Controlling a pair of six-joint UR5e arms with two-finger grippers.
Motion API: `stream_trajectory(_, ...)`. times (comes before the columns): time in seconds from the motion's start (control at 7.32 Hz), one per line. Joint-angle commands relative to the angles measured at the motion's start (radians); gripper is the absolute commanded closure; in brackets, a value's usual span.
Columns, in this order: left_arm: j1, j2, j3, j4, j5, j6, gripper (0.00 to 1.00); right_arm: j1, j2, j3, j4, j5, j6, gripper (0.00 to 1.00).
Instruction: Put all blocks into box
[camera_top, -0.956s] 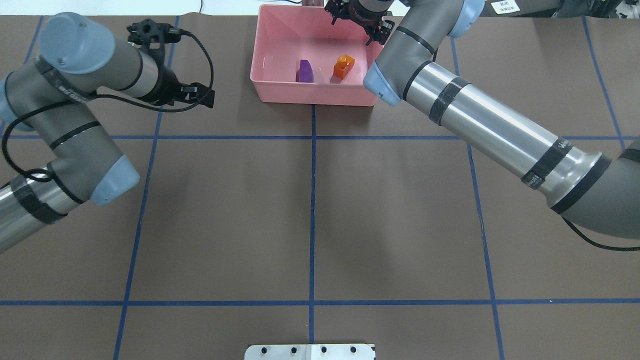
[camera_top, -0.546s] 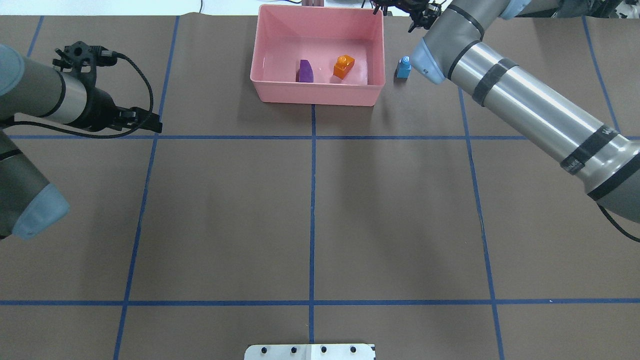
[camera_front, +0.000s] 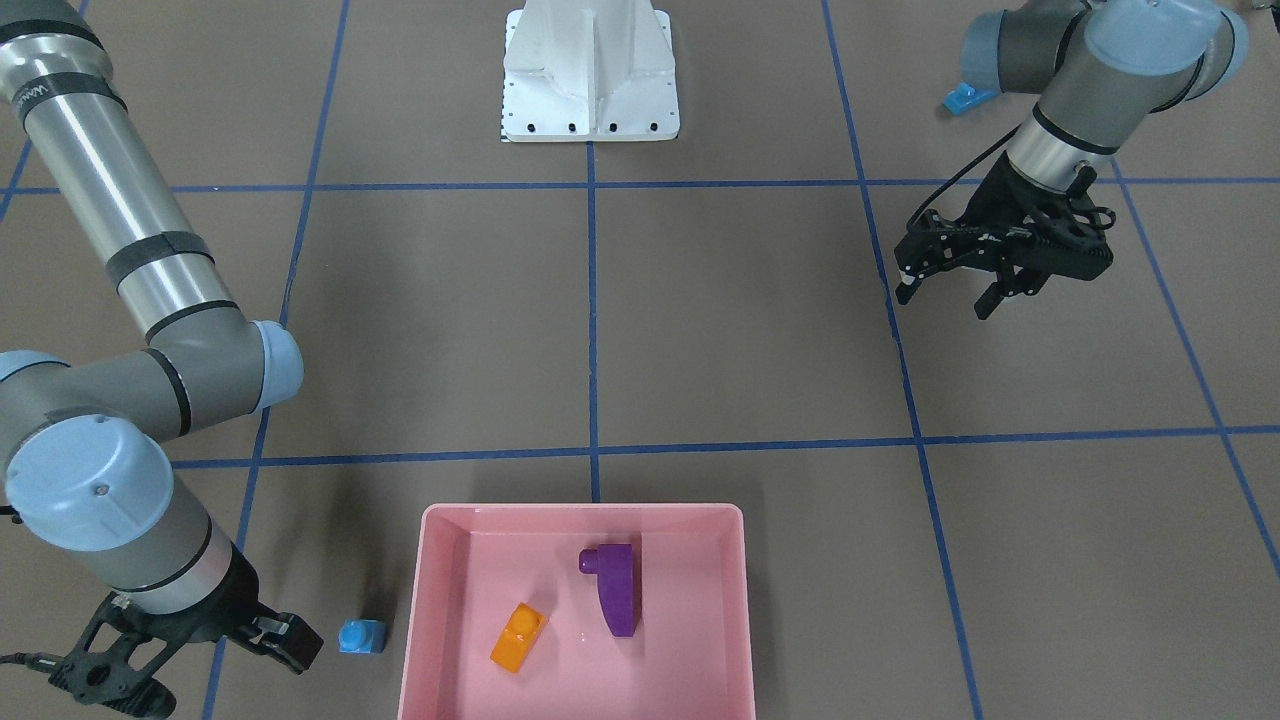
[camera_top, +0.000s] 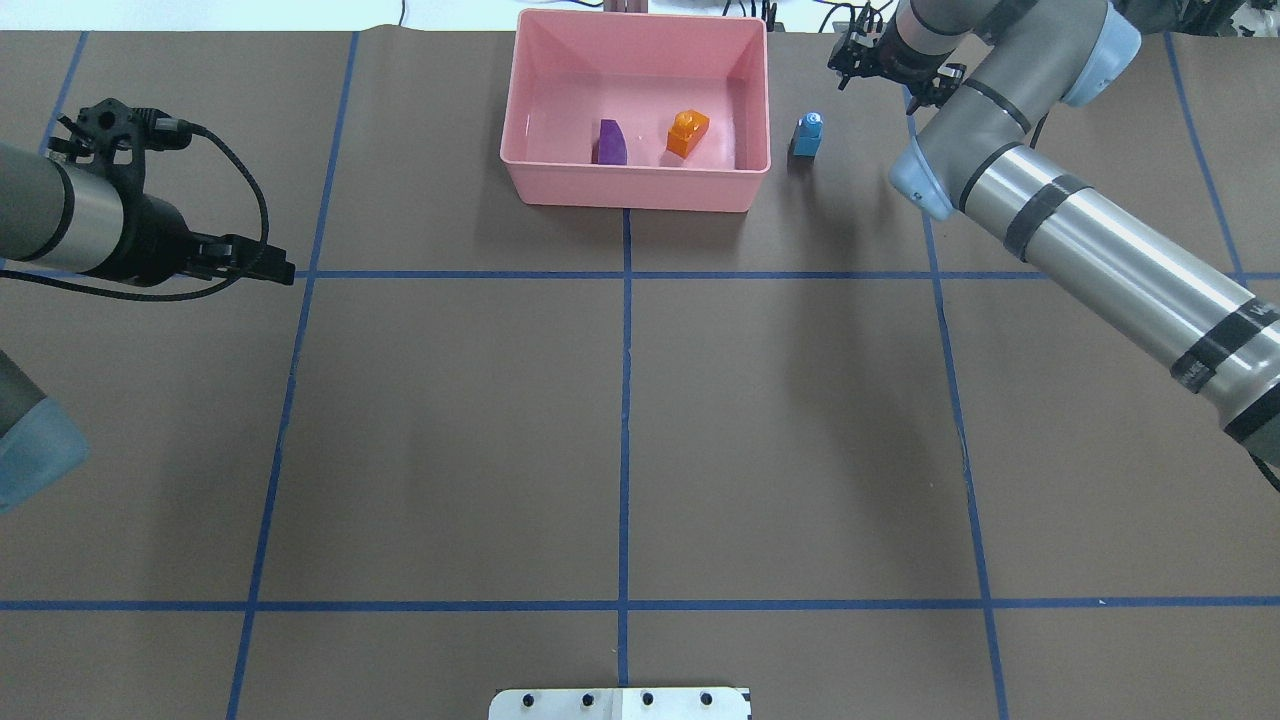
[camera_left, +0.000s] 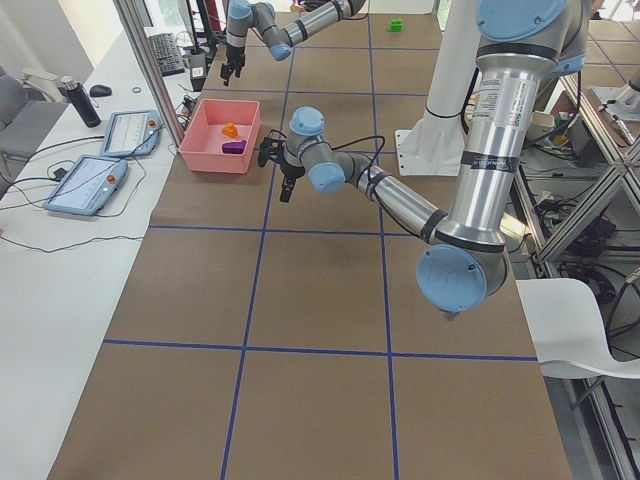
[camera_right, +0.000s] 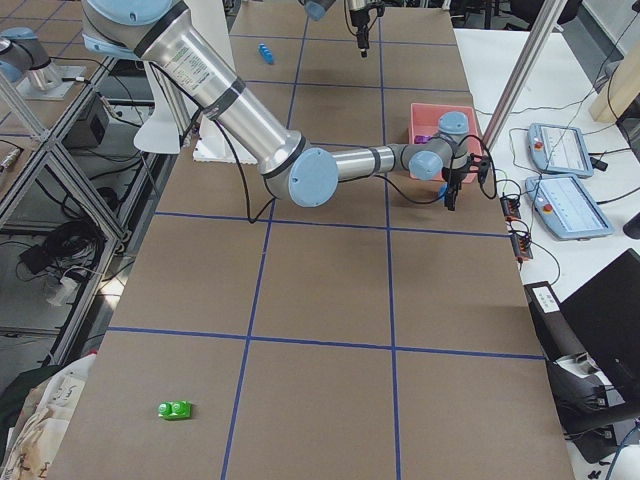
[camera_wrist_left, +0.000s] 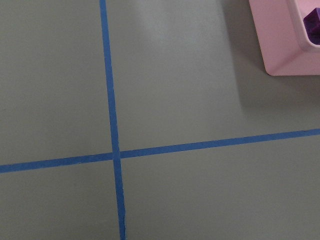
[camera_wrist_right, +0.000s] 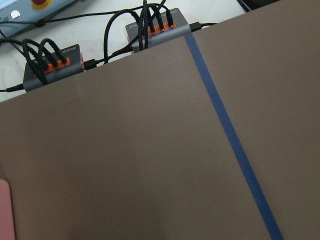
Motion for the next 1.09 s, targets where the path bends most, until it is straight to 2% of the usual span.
stream_trajectory(0.0, -0.002, 0.001, -0.008, 0.000, 0.000, 0.000, 0.01, -0.042, 0.003, -0.007, 0.030, -0.026, 0.000, 0.03)
stream_trajectory(0.27, 0.000, 0.024, -0.025, 0.000, 0.000, 0.000, 0.01, -0.062, 0.016, -0.013, 0.072, -0.035, -0.001, 0.04)
stream_trajectory(0.55, 0.003, 0.091, -0.085, -0.001, 0.000, 0.000, 0.01, -0.044, 0.034, -0.013, 0.070, -0.052, -0.012, 0.08)
stream_trajectory(0.82, 0.005, 0.093, -0.091, -0.001, 0.001, -0.001, 0.01, -0.027, 0.060, -0.013, 0.067, -0.053, -0.038, 0.08)
stream_trajectory(0.96, 0.005, 0.093, -0.091, -0.001, 0.001, 0.000, 0.01, -0.051, 0.083, -0.053, 0.067, -0.055, -0.024, 0.06)
